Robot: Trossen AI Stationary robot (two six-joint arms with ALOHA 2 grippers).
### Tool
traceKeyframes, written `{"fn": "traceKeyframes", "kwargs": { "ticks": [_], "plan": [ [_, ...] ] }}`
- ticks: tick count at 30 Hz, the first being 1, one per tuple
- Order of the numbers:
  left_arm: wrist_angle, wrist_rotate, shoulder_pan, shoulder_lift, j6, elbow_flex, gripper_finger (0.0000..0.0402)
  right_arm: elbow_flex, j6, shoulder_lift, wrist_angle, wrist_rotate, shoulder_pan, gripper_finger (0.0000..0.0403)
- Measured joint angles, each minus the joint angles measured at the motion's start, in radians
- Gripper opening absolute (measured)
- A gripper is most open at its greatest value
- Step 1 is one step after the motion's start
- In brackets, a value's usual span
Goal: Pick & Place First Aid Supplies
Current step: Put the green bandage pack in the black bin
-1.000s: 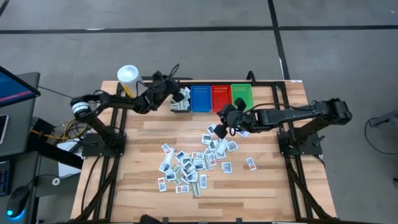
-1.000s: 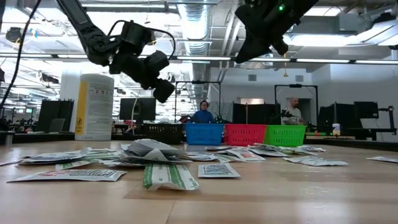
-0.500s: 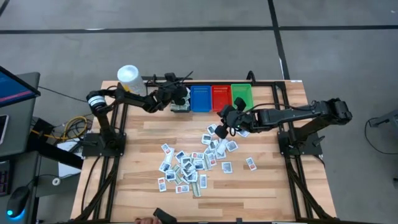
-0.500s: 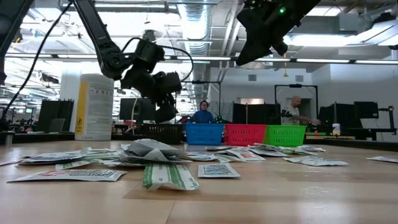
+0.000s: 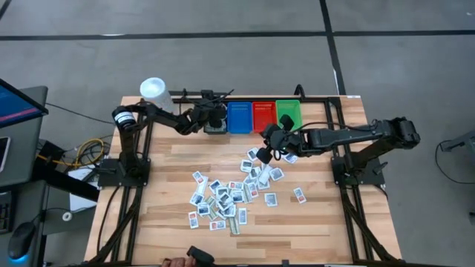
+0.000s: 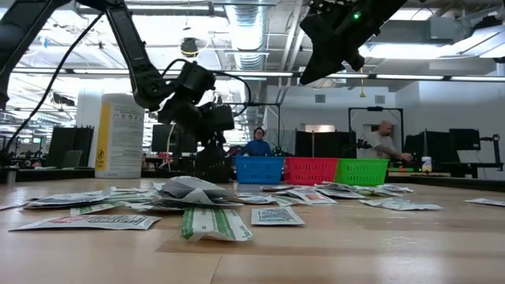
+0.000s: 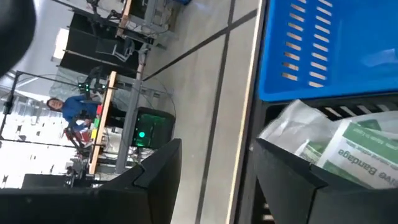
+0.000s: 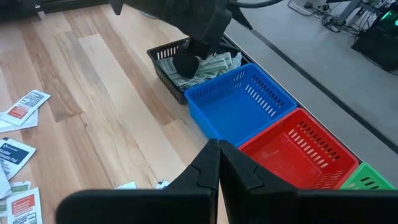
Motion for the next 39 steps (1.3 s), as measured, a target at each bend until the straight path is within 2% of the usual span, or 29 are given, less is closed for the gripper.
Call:
{"fn": "traceKeyframes", "kwargs": {
  "ticks": [10,22,25,30,34,37,39],
  "plan": [
    [-0.001,-0.028,-0.013,0.008,0.045,-0.001,0.0200,0.000,-0.002,0.000,0.000,0.000,-0.007,0.0000],
    [0.001,-0.061,-0.013,-0.135,0.042,-0.001,0.0200,0.000,0.000,0.000,0.000,0.000,-0.007,0.0000],
    [0.001,-0.110,-0.027,-0.194,0.031,-0.001,0.0200,0.000,0.001,0.000,0.000,0.000,-0.007,0.0000],
    [-0.025,-0.238,-0.091,-0.343,-0.180,-0.002,0.0200,0.000,0.008,0.000,0.000,-0.003,-0.004,0.0000],
    [-0.198,-0.281,-0.171,-0.504,-0.425,-0.002,0.0200,0.000,0.018,0.000,0.003,-0.030,0.002,0.0000],
    [-0.415,-0.179,-0.236,-0.632,-0.634,-0.002,0.0200,0.000,0.041,0.000,0.034,-0.026,0.033,0.0000],
    [-0.556,-0.008,-0.263,-0.712,-0.788,-0.002,0.0200,0.000,0.036,0.000,0.061,-0.026,0.058,0.0000]
  ]
}}
